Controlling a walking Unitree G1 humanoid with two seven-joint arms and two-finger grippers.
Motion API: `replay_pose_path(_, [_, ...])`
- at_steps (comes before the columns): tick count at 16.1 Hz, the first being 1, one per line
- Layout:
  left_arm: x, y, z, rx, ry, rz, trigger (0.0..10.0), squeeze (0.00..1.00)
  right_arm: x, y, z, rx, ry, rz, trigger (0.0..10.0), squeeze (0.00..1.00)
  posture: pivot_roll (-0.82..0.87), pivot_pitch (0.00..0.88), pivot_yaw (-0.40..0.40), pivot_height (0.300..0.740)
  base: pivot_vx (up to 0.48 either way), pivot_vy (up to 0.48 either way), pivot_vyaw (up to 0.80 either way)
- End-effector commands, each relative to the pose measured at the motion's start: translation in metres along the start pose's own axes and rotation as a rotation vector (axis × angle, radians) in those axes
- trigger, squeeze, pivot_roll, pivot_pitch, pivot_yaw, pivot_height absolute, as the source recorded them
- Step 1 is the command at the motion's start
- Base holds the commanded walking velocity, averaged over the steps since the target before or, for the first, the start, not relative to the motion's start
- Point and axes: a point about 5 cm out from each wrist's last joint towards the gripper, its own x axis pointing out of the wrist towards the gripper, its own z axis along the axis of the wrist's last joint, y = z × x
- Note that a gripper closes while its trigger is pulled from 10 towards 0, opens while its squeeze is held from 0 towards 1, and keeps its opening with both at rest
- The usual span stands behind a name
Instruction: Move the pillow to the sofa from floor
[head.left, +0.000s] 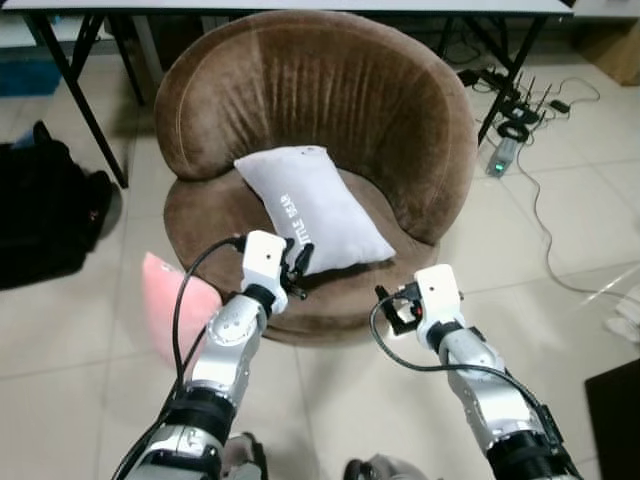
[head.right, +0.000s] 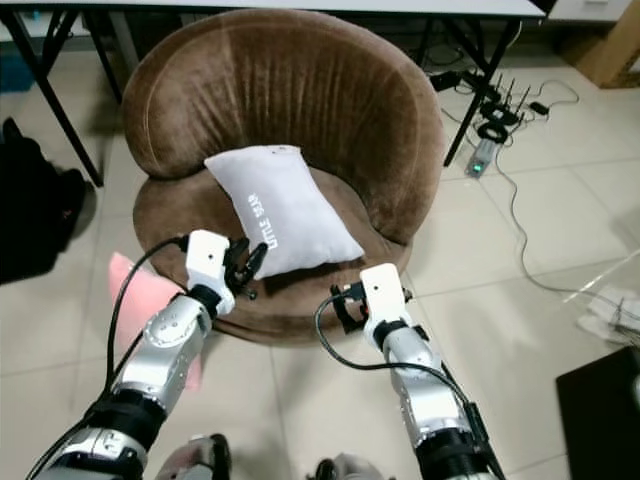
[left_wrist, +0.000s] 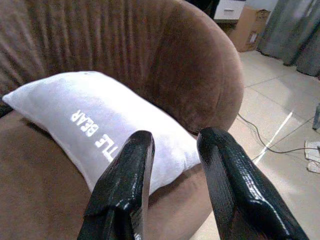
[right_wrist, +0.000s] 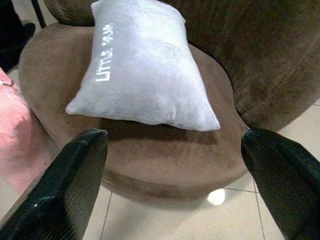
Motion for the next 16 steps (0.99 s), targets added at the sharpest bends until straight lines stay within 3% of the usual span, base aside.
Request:
replay_pose_path(1, [-0.0013,0.0015,0.0002,0.000,-0.006,0.010,10.0,0.00,-0.0011,-0.0017,0.0003,-0.013,0.009,0.000,10.0,0.00,0.05,0.134,-0.072,0.740,0.000,0.000,0.00])
replay_pose_path(12, [-0.0001,-0.0022,0.0044,-0.080,-0.047,0.004,10.0,0.00,-0.0038,-0.0026,-0.0034,-0.019,0.032,0.001,10.0,0.00,0.04,0.142,-0.069,0.740,0.000,0.000,0.00])
replay_pose_path(16, [-0.0003,0.0010,0.0054,-0.052,-0.049,0.031,10.0,0.00,-0.0043,-0.0026,-0.0043,-0.022,0.039,0.000,10.0,0.00,0.04,0.146,-0.071,0.740,-0.081,0.000,0.00])
